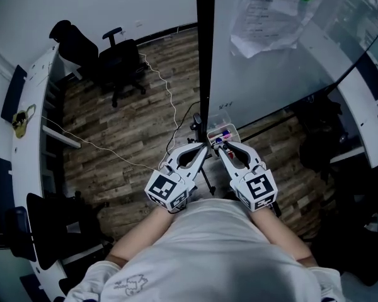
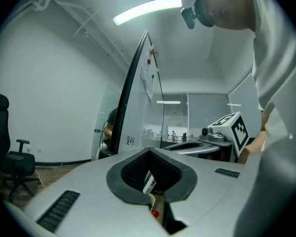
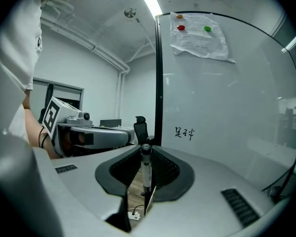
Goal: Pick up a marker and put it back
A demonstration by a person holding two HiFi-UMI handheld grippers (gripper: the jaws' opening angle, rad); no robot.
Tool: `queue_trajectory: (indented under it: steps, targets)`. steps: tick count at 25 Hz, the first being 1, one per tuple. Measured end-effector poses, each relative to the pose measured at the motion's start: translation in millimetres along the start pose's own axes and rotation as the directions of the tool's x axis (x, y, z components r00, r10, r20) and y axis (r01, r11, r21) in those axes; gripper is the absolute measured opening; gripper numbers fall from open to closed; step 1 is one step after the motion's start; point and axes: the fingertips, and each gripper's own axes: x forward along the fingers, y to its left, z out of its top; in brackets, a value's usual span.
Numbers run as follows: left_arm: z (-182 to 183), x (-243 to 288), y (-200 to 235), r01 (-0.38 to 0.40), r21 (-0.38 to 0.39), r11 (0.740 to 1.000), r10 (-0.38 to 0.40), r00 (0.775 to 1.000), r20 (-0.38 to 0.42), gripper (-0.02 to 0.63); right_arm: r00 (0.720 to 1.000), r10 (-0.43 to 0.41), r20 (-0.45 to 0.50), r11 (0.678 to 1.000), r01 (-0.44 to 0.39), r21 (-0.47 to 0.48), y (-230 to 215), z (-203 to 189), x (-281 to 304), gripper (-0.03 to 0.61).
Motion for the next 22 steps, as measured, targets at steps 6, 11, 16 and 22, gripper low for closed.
queue_trajectory:
  steps: [6,11,16,22]
  targets:
    - [2.2,12.7,-4.9,0.003,-0.007,1.000,-0.003,1.000,0.000,0.005,1.000,-0.018,0.019,1.000,0.018,0.008,-12.5,-1.1,-10.9,0.072]
    - [5.2,29.6,-2.4,-0.061,0.005,0.998,0.061,0.998,0.004,0.005,0.998,0.050,0.039,0.998,-0.050,0.022,-31.7,2.0,-7.3,0.072]
    - [0.0,55.0,-2.1,-0.125,-0.009,0.992,0.125,0.992,0.009,0.005,0.990,0.137,0.030,0.990,-0.138,0.022,-57.8,-3.1,-4.7,0.072]
    - [-6.8,86.4,-4.2,-0.225,-0.034,0.974,0.226,0.974,0.018,0.005,0.966,0.257,0.010,0.966,-0.257,0.010,-87.1,-7.4,-1.8,0.072]
